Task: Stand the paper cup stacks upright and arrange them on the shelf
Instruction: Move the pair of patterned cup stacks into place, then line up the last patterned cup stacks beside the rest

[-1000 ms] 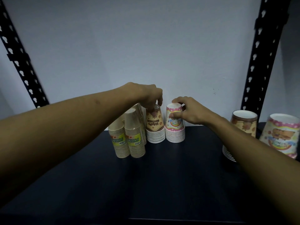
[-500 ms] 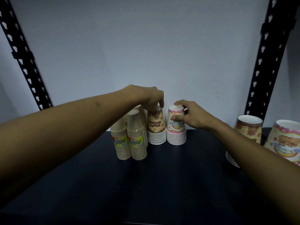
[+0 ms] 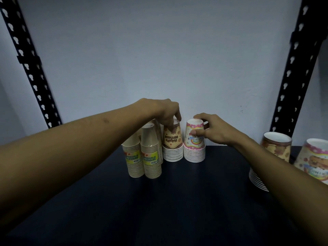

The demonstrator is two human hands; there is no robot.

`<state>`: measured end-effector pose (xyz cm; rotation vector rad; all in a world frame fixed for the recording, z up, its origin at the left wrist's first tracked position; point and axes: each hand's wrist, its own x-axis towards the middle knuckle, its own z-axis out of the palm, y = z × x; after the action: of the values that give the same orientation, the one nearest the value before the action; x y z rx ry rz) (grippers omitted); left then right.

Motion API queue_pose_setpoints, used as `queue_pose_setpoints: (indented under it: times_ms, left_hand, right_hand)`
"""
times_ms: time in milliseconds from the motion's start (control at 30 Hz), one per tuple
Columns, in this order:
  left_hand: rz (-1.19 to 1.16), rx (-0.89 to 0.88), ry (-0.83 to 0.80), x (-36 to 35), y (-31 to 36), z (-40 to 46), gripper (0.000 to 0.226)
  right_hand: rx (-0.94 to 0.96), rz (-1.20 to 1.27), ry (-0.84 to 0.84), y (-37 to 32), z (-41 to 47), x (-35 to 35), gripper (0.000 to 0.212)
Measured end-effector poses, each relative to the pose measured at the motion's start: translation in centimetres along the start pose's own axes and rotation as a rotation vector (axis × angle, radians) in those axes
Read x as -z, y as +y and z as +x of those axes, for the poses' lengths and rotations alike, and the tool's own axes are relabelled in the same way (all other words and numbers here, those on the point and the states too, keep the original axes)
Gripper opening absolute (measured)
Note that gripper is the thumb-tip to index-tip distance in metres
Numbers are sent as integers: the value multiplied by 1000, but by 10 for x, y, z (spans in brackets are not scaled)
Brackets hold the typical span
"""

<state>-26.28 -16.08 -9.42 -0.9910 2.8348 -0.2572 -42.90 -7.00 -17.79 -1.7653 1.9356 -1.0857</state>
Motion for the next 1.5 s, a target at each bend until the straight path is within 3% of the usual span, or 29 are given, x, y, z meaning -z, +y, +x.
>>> queue_pose_setpoints:
  times_ms: [500,633,700,800,900,967,1100,1300,1367,1500]
  left_hand:
    - [4,1,-6,-3,3,-2,61]
    - [21,11,-12,-2,4,-3,65]
    - [31,18,4,0,6,-5,72]
    - [-7,-26,116,9,17,-11,76]
    - [-157,-145,237,24,40,-24,69]
    - [-360,-218,292,27,60,-33,64]
    - [-711,-327,277,-4,116,-32,68]
    - [-1092,-317,210,-75,190,-15,101]
    - [-1176,-321,225,-96,204,-9,101]
    - [-1178,-317,340,-124,214,-10,77]
  right_hand:
    - [-23,-32,43,-2,-3,-3,53]
    - [-97,-29,32,-13,-10,0,75]
    - [-134,1,96,-22,-20,7,84]
    - [-84,-39,290,-31,-50,31,69]
    - [-16,-163,521,-26,-100,61,38]
    - [-33,-227,655,-18,-136,76,29]
    - [-183,-288,866,15,-191,84,43]
    - [-422,-61,825,62,-226,61,93]
    - [-416,38,762,74,-231,53,91]
    - [-373,31,649,85,-238,48,67]
